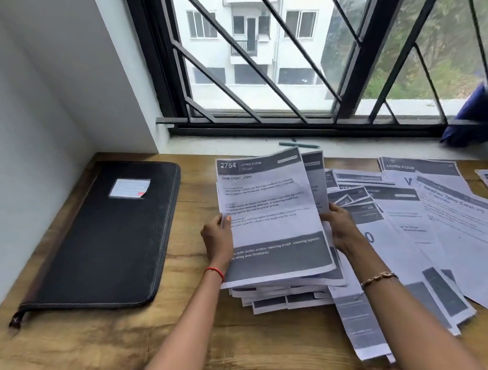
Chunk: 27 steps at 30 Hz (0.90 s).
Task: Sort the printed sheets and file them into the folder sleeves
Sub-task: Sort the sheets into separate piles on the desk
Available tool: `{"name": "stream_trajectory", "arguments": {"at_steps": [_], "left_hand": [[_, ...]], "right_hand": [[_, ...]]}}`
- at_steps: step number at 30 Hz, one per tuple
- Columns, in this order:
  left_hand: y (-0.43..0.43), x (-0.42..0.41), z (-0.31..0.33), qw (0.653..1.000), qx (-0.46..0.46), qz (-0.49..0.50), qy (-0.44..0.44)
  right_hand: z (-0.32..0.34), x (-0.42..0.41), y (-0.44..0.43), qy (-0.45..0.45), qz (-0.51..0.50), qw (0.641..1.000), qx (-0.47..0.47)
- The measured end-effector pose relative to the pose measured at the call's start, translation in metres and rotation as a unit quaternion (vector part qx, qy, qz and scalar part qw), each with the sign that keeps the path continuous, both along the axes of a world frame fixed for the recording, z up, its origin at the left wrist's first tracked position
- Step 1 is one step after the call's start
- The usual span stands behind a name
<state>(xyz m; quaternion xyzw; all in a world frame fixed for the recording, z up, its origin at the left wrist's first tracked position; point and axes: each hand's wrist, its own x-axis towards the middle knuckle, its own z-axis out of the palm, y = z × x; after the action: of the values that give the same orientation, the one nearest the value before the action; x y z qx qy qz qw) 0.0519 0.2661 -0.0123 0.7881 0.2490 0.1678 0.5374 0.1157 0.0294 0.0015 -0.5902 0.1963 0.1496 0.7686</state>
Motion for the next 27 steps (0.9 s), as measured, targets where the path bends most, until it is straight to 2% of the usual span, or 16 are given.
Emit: {"name": "stream_trajectory", "arguments": {"at_steps": [4, 8, 12, 15, 18, 21, 24, 27], "left_hand": [[-0.011, 0.004, 0.003, 0.998, -0.033, -0.048, 0.007], [-0.012, 0.012, 0.003, 0.992, -0.052, -0.093, 0.059], [-0.015, 0.02, -0.002, 0.989, 0.026, -0.093, 0.111], [-0.021, 0.02, 0.005, 0.991, -0.023, -0.131, 0.03], [-0.028, 0.019, 0.011, 0.987, -0.053, -0.153, 0.006], [-0.033, 0.021, 0.016, 0.983, -0.076, -0.167, 0.014], [-0.025, 0.026, 0.009, 0.993, -0.045, -0.108, 0.024], [-0.009, 0.03, -0.001, 0.998, -0.015, -0.008, 0.062]], "right_hand": [[0.003, -0.001, -0.009, -0.002, 0.005, 0.999, 0.036], [0.002, 0.001, -0.017, -0.014, 0.017, 0.999, 0.043], [0.003, 0.005, -0.021, -0.009, 0.021, 0.999, 0.033], [0.006, 0.009, -0.023, 0.016, 0.037, 0.998, 0.054], [0.009, 0.014, -0.023, 0.013, 0.063, 0.994, 0.088], [0.002, 0.017, -0.022, 0.002, 0.075, 0.997, -0.017], [-0.004, 0.02, -0.028, 0.004, 0.059, 0.996, -0.059], [-0.009, 0.021, -0.039, 0.006, 0.033, 0.999, -0.041]]}}
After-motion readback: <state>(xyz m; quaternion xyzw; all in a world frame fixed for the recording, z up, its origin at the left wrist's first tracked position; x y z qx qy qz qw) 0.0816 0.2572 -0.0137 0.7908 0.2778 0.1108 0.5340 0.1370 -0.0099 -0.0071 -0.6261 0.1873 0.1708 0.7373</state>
